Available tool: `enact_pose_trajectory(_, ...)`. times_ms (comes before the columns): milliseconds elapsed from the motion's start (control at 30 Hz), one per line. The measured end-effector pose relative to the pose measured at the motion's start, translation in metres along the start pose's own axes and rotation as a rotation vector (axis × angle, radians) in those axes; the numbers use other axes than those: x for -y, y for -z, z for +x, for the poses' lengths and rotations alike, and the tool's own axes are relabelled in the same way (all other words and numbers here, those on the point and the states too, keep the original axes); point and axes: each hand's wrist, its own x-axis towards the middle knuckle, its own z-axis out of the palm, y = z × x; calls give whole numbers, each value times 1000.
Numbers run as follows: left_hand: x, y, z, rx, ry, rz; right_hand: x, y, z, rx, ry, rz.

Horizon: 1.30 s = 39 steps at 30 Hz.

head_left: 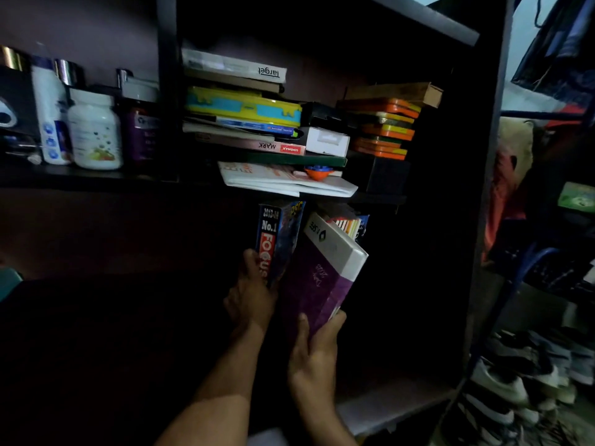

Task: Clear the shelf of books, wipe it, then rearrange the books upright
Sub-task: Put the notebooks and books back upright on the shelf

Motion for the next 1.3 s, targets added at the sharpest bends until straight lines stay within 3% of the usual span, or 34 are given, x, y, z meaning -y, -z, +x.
enact_pose_trajectory(167,0,2,-1,-3,-34,45,-12,-8,46,73,27,-163)
enact_pose_trajectory(367,5,-5,4,145,-49,39,-10,-28,77,297,-44,-491)
enact_pose_trajectory(500,6,-10,5,199,-85,-70,-14,-17,73,117,-42,-266)
enact_pose_trajectory(567,9,-12,6,198,-115,-121,-19,-15,72,58,40,-273)
enact_pose_trajectory(733,11,-20,4,215,-164,-142,-29,-23,79,181,82,-358)
enact_pose_trajectory(900,9,-21,-2,209,-202,-119,-32,-18,74,176,100,-348)
enact_pose_trajectory(1100,4,5,-43,223,-264,-176,-17,16,42,256,0,-277)
enact_pose_trajectory(1167,-5,17,-78,319,-370,-179,-5,40,21,288,-69,-262)
enact_pose_trajectory(1300,-35,40,-157,682,-550,-121,22,106,-21,342,-216,-344)
